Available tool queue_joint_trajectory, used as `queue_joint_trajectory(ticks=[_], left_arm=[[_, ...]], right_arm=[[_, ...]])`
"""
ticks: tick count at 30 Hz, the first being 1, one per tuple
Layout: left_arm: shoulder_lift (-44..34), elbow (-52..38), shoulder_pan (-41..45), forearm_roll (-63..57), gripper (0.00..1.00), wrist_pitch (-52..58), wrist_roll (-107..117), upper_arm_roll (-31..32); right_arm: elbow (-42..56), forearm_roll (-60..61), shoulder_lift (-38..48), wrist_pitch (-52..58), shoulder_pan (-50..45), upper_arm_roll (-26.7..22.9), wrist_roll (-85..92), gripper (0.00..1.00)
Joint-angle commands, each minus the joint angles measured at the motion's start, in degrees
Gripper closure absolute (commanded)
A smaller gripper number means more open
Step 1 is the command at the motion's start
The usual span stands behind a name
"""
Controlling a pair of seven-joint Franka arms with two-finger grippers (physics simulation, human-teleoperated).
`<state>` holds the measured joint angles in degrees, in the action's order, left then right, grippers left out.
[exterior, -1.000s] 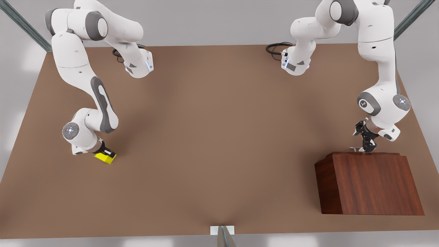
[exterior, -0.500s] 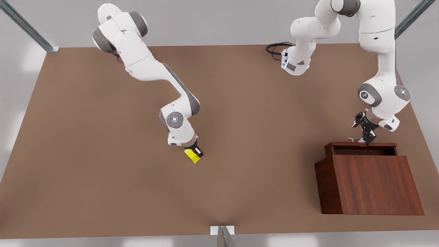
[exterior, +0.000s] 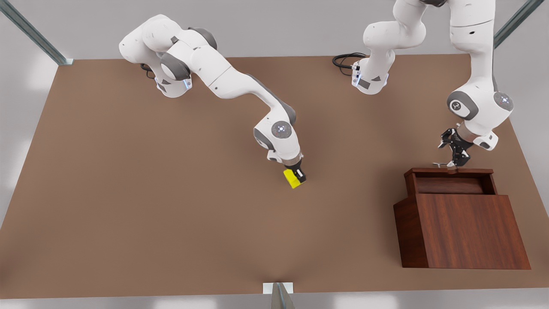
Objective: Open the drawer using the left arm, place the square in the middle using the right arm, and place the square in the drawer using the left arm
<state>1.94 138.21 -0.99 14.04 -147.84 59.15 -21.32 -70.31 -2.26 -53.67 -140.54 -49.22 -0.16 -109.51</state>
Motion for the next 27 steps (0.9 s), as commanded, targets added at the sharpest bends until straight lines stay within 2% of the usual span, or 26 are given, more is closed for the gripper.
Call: queue_joint_trajectory(ticks=[1, 4, 5, 7, 8, 9, 10, 12, 13, 16, 18, 20, 25, 27], left_arm=[[-0.36, 0.22, -0.06, -0.07, 0.0, 0.01, 0.0, -0.12], [-6.33, 0.22, -0.06, -1.12, 0.0, 5.8, -1.76, -0.21], [-8.53, -0.22, 0.2, -1.38, 0.0, 8.18, -3.08, -0.21], [-10.38, -4.43, 2.14, -7.97, 0.0, 13.36, -5.27, -0.12], [-9.77, -8.56, 3.45, -8.06, 0.0, 17.93, -13.17, -0.12], [-7.84, -12.16, 7.05, -8.06, 0.0, 18.99, -20.29, -0.03], [-4.06, -18.57, 11.36, -7.36, 0.0, 24.96, -23.82, 0.14], [1.73, -29.2, 18.9, -7.36, 0.0, 33.82, -30.92, 0.58], [6.74, -39.39, 24.54, -7.36, 0.0, 42.88, -34.0, 1.54], [16.6, -55.41, 26.31, -8.06, 0.0, 51.07, -38.23, 13.67], [18.53, -55.5, 26.39, -8.06, 0.0, 51.07, -52.64, 19.91], [23.45, -58.14, 26.83, -8.15, 0.0, 49.85, -63.63, 24.14], [32.6, -58.23, 34.22, -12.81, 0.0, 31.21, -69.17, 24.31], [34.18, -58.14, 35.1, -13.07, 0.0, 29.01, -71.54, 24.31]], right_arm=[[-0.09, -0.37, 0.05, 0.01, 0.0, 0.07, 0.09, 0.0], [-0.8, 0.77, 1.28, 0.09, -0.18, 0.07, 0.09, 0.0], [-0.89, 0.77, 4.27, 2.46, 0.0, -0.01, 1.23, 0.0], [-12.38, 0.94, 16.21, 4.4, 5.44, 0.25, 14.48, 0.0], [-18.37, 1.03, 22.89, 6.15, 10.01, 0.51, 24.33, 0.0], [-19.26, 1.03, 27.38, 15.29, 15.63, 0.51, 39.35, 0.0], [-19.95, 1.03, 31.33, 21.53, 21.96, 0.51, 52.45, 0.0], [-24.18, 1.03, 38.54, 27.94, 35.04, 0.51, 77.91, 0.0], [-24.09, 1.03, 41.18, 32.52, 42.08, 0.16, 89.27, 0.0], [-22.16, 1.12, 45.84, 40.08, 49.83, -0.63, 102.22, 0.0], [-16.18, 1.21, 44.44, 47.56, 49.57, -2.56, 102.75, 0.0], [-14.77, 1.21, 43.73, 46.77, 49.4, -2.47, 102.75, 0.0], [-12.93, 2.7, 42.33, 44.13, 49.66, -2.56, 103.62, 0.0], [-10.56, 2.97, 40.92, 44.48, 49.83, -2.47, 103.62, 0.0]])
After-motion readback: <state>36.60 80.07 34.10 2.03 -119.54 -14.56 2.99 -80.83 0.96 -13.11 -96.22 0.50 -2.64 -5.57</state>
